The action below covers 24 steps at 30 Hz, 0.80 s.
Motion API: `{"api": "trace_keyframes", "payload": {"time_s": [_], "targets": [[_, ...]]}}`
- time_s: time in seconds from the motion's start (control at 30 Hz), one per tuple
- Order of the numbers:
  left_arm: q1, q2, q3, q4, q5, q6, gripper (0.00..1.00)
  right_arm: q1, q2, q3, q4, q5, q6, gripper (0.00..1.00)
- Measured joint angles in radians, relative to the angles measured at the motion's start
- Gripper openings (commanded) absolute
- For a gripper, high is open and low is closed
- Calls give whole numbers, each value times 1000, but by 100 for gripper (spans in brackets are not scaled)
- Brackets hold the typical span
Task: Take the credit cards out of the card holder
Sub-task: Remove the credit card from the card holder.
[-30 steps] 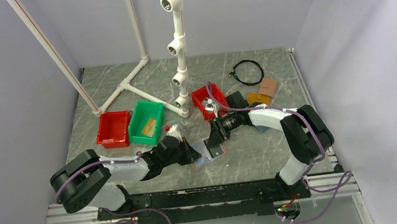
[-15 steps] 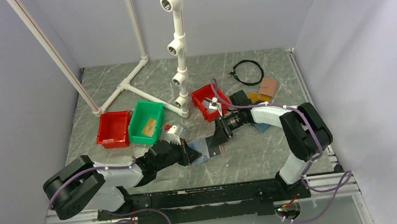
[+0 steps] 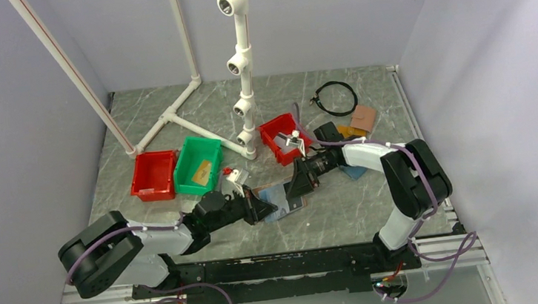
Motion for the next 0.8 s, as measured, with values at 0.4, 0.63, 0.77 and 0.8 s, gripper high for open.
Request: {"api": "trace_keyframes", "payload": {"time_s": [0.4, 0.63, 0.77, 0.8], "targets": [[13, -20, -18, 66, 10, -19, 0, -5, -39, 8, -39, 3, -36, 47], [13, -67, -19, 60, 13, -19, 0, -14, -48, 10, -44, 24, -43, 48], [13, -72, -19, 61, 24, -19, 0, -14, -48, 10, -44, -2, -43, 45], [13, -72, -19, 61, 28, -20, 0, -13, -48, 10, -44, -13, -43, 44]]}}
